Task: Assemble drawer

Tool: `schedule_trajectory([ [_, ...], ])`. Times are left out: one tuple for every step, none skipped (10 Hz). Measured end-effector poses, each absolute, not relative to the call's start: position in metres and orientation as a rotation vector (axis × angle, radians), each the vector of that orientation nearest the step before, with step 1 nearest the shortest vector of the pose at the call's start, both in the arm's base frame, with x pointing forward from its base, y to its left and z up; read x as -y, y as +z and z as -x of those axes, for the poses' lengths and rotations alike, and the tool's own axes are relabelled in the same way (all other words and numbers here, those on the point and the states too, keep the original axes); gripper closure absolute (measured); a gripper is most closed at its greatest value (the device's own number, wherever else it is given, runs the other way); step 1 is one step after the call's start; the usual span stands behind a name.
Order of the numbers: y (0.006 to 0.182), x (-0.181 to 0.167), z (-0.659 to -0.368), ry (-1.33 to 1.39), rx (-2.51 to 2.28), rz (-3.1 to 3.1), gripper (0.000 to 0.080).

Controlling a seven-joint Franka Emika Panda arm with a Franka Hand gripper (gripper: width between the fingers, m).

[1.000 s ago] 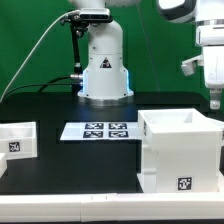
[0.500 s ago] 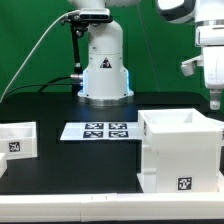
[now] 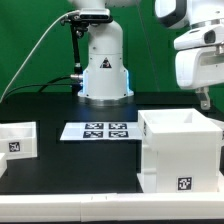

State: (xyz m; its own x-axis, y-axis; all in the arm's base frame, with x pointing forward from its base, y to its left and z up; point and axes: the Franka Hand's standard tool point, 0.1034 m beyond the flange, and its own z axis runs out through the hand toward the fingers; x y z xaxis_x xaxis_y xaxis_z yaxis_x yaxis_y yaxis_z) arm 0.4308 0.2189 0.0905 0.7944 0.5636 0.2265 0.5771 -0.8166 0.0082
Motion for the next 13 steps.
schedule_trajectory([
  [0.089,-0.219,-0.43,-0.327,0.866,2.932,0.0151],
  [0.089,-0.218,-0.43,-0.32,0.737,2.955,0.0151],
  [0.089,-0.219,-0.429,-0.301,0.561,2.981,0.0151],
  [0.089,-0.221,-0.428,-0.266,0.352,3.001,0.0151],
  [0.09,-0.224,-0.427,-0.239,0.006,2.994,0.0151],
  [0.089,-0.23,-0.426,-0.197,-0.264,2.965,0.0151],
  [0.084,-0.236,-0.428,-0.183,-0.48,2.916,0.0151],
  [0.077,-0.236,-0.427,-0.191,-0.646,2.863,0.0151],
  [0.074,-0.244,-0.418,-0.194,-0.707,2.843,0.0151],
  [0.074,-0.245,-0.417,-0.189,-0.722,2.839,0.0151],
  [0.074,-0.244,-0.418,-0.192,-0.704,2.844,0.0151],
  [0.073,-0.243,-0.416,-0.178,-0.719,2.844,0.0151],
  [0.069,-0.24,-0.413,-0.088,-0.796,2.845,0.0151],
])
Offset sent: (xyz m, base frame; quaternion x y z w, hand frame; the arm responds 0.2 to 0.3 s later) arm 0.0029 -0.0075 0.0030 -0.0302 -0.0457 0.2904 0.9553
